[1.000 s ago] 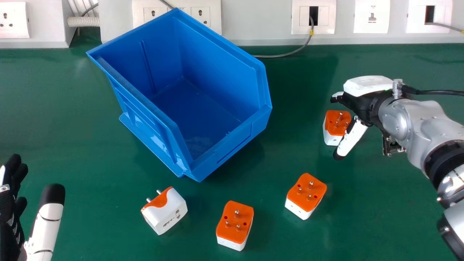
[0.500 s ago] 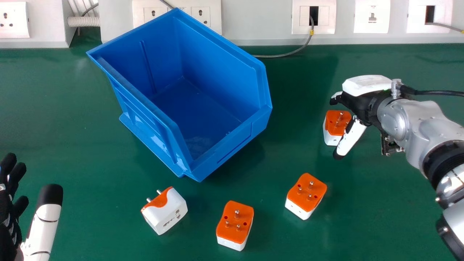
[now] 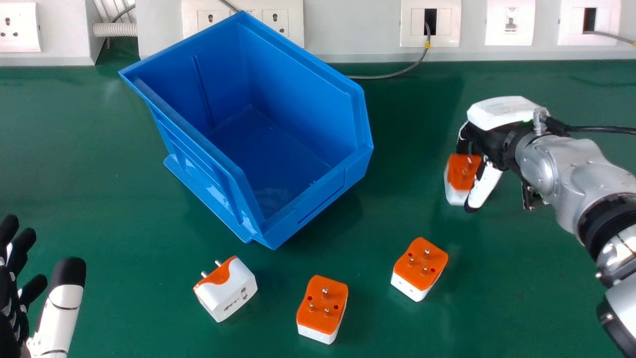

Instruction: Pick all objects and put in blue box

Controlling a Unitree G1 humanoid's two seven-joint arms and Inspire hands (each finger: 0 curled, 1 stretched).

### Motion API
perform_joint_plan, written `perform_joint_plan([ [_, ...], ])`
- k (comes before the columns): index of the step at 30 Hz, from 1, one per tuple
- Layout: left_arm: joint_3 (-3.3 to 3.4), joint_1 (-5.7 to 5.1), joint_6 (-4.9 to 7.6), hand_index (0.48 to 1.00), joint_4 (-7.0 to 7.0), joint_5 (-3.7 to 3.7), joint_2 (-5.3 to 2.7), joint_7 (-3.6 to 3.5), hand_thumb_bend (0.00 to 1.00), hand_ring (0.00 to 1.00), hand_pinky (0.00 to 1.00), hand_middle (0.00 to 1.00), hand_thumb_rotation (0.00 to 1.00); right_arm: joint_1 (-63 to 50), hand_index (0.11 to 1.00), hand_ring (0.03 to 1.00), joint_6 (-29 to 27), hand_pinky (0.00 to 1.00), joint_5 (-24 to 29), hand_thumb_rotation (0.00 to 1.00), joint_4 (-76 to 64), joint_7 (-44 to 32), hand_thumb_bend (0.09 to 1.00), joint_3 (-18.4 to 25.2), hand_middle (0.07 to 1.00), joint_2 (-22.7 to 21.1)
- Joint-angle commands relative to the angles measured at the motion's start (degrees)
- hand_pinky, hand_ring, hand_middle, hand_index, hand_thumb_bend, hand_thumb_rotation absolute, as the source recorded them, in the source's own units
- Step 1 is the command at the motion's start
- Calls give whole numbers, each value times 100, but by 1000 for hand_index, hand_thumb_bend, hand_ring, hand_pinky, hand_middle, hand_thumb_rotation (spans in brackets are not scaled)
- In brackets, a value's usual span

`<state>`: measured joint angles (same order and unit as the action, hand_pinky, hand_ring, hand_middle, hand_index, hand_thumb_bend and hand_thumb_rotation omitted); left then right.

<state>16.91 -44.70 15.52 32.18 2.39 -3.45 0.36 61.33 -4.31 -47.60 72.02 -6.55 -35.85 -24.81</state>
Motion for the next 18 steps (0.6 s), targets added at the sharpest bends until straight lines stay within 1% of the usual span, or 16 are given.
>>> perform_joint_plan([
  [1,66,-86,77,953,224,63,15,40,717,968,897,941,811,179,519,326,15,240,-52,178,-20,204,548,-48,366,-30],
  [2,61,-93,72,953,247,71,5,44,717,967,895,939,811,175,509,303,3,220,-80,171,-11,253,540,-72,345,-29],
  [4,54,-104,83,952,264,64,-15,48,718,963,892,935,812,173,494,275,-21,198,-110,162,10,335,530,-114,318,-34],
  [8,30,-121,99,950,281,102,-54,62,723,955,889,930,812,163,482,235,-36,165,-81,153,25,442,520,-122,284,-33],
  [12,34,-119,110,948,257,104,-60,61,728,950,887,926,812,130,473,175,6,116,-67,146,4,544,514,-113,230,-30],
  [15,47,-99,100,948,235,94,-53,56,727,949,887,926,812,121,471,157,14,101,-63,144,10,568,513,-113,213,-25],
  [18,47,-97,94,948,225,100,-51,55,726,948,887,926,813,122,470,149,28,94,-66,143,14,576,512,-117,204,-27],
])
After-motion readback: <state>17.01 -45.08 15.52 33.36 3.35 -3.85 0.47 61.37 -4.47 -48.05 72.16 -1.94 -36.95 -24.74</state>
